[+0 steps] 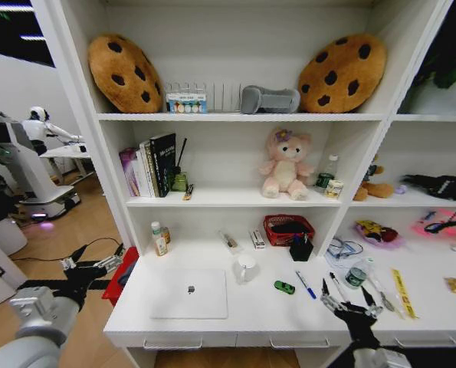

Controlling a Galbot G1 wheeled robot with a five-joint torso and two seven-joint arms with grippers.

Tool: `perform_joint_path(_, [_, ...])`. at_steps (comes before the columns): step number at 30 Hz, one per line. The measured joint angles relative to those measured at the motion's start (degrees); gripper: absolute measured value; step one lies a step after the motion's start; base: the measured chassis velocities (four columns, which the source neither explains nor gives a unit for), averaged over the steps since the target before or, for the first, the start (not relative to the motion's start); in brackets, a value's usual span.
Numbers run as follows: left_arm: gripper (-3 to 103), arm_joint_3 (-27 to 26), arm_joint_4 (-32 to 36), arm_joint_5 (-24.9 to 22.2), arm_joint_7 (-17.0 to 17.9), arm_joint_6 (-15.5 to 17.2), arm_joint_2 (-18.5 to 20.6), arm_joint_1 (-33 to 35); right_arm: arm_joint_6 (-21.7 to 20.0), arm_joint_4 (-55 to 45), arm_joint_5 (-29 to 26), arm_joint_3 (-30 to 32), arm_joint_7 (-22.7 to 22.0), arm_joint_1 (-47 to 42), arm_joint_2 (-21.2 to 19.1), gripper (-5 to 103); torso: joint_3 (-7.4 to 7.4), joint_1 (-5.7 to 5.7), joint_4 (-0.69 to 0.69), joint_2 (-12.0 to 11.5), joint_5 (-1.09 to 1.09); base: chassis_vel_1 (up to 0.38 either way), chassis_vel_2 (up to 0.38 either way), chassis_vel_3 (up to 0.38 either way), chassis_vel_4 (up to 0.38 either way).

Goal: Organize the objects on the table.

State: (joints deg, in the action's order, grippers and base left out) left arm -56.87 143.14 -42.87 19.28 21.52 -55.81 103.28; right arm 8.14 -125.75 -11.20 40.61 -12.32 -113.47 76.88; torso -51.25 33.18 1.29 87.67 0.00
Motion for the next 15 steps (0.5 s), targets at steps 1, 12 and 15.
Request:
perform_joint_path(1, [100, 0.02, -0.02, 0.01, 0.00, 0.00, 0.01, 0.00, 0.69, 0.84, 1.20, -0.88, 1.63, -0.88, -0.02, 100, 0.00, 0.00, 0.01, 0.00, 0.00, 0.000, 0.000, 0.000, 0.000])
perform_joint_path(12, [100, 0.12, -0.10, 0.09, -0.02, -0.13, 0.06, -0.03, 10.27, 4.89, 0.87, -0.34, 21.71, -2.29, -2.09, 100, 0.00, 0.00, 0.01, 0.00, -0.01, 0.000, 0.000, 0.000, 0.000])
perform_joint_path(15, [100, 0.13, -0.11, 0.10, -0.03, -0.16, 0.06, -0.03, 11.58, 6.39, 0.05, 0.77, 21.08, -0.79, -2.20, 100, 0.00, 0.00, 0.00, 0.00, 0.01, 0.000, 0.000, 0.000, 0.000])
